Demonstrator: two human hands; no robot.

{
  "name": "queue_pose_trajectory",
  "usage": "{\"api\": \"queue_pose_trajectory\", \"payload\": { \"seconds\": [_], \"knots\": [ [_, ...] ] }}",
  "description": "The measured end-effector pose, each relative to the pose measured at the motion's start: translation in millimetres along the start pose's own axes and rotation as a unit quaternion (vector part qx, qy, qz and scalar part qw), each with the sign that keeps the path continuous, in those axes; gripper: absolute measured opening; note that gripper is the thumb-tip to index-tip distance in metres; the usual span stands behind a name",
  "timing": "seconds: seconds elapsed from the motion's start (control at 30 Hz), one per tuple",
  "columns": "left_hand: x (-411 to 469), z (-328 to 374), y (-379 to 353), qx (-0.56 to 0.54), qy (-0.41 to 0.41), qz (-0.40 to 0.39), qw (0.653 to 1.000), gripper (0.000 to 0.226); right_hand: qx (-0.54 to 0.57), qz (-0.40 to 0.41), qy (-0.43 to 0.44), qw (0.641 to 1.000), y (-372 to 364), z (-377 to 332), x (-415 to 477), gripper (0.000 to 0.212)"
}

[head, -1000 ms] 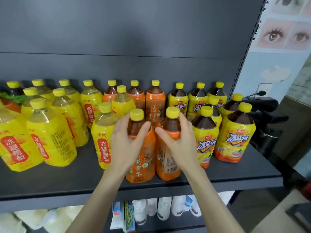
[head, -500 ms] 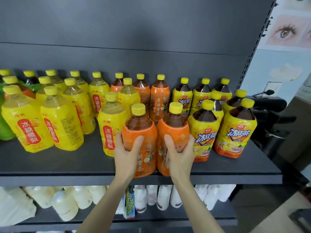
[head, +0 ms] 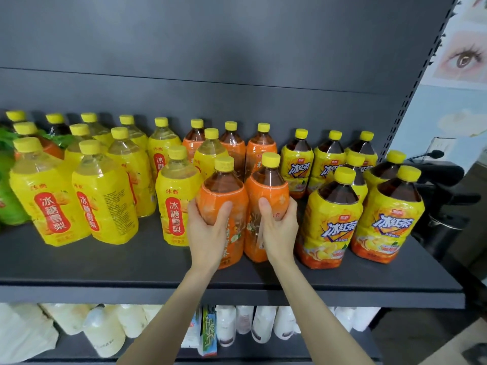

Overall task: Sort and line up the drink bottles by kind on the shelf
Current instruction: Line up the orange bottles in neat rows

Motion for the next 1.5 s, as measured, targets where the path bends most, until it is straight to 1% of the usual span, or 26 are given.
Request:
{"api": "queue_pose_trajectory", "payload": {
  "seconds": [0.1, 0.3, 0.33, 0.43, 0.47, 0.6, 0.73, 0.87, 1.0, 1.03, 1.07, 1.1, 1.2, 1.27, 1.33, 1.4, 1.5],
  "knots": [
    [15.9, -9.5, -1.4, 0.001, -0.004, -0.003, 1.000, 0.088, 0.000, -0.016, -0.005, 1.000, -14.7, 8.6, 11.2, 0.068],
    [42.9, -23.4, -2.8, -0.016, -0.015, -0.037, 0.999, 0.091, -0.002, -0.028, -0.027, 0.999, -42.0, 19.1, 33.1, 0.066],
    [46.0, -24.9, -3.4, -0.016, -0.017, -0.041, 0.999, 0.090, -0.008, -0.023, -0.029, 0.999, -45.0, 21.7, 36.4, 0.068],
    [54.8, -28.9, -5.5, -0.007, -0.038, -0.048, 0.998, 0.089, -0.071, 0.001, -0.032, 0.997, -50.1, 27.9, 43.6, 0.086],
    [57.5, -30.1, -6.6, -0.002, -0.043, -0.049, 0.998, 0.091, -0.088, 0.007, -0.035, 0.996, -51.0, 27.3, 45.6, 0.089],
    [64.1, -30.3, -10.8, 0.017, -0.059, -0.048, 0.997, 0.096, -0.091, 0.004, -0.047, 0.995, -52.0, 26.5, 53.9, 0.095],
    [68.0, -30.2, -10.8, 0.031, -0.075, -0.060, 0.995, 0.095, -0.086, -0.007, -0.063, 0.994, -50.9, 25.9, 56.9, 0.097],
    [67.6, -27.2, -3.3, 0.073, -0.071, -0.106, 0.989, 0.084, -0.080, -0.016, -0.071, 0.994, -49.3, 23.6, 52.7, 0.098],
    [70.0, -24.4, 11.6, 0.129, -0.047, -0.149, 0.979, 0.085, -0.139, -0.011, -0.077, 0.987, -46.3, 18.1, 48.2, 0.109],
    [71.5, -22.9, 16.9, 0.147, -0.048, -0.158, 0.975, 0.086, -0.163, -0.002, -0.066, 0.984, -46.2, 15.4, 44.5, 0.107],
    [72.3, -19.8, 22.6, 0.175, -0.053, -0.161, 0.970, 0.083, -0.186, 0.005, -0.048, 0.981, -45.6, 12.5, 40.4, 0.099],
    [72.1, -15.1, 28.5, 0.210, -0.059, -0.152, 0.964, 0.078, -0.205, 0.013, -0.023, 0.978, -45.1, 8.4, 35.5, 0.086],
    [70.4, -3.9, 46.7, 0.298, -0.093, -0.075, 0.947, 0.054, -0.254, 0.047, 0.060, 0.964, -41.8, -7.9, 22.8, 0.045],
    [72.2, 1.6, 58.1, 0.306, -0.125, -0.027, 0.943, 0.043, -0.247, 0.051, 0.108, 0.961, -42.0, -22.1, 17.1, 0.027],
    [80.4, 8.4, 68.1, 0.280, -0.149, 0.014, 0.948, 0.037, -0.214, 0.027, 0.139, 0.967, -47.9, -36.6, 15.8, 0.016],
    [93.6, 17.8, 76.6, 0.248, -0.178, 0.051, 0.951, 0.030, -0.198, -0.004, 0.157, 0.968, -59.4, -51.8, 19.5, 0.011],
    [120.0, 29.4, 84.0, 0.239, -0.199, 0.080, 0.947, 0.032, -0.193, -0.049, 0.194, 0.961, -84.7, -73.9, 33.2, 0.008]
  ]
}}
Point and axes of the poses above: each hand's wrist, its own x-axis towards the middle knuckle, its own y-axis out of the back of the hand, z = x × y, the point moved 1 cm from there along x, towards the middle knuckle, and after that the axes turned 10 degrees about x, right-handed, at the moved point
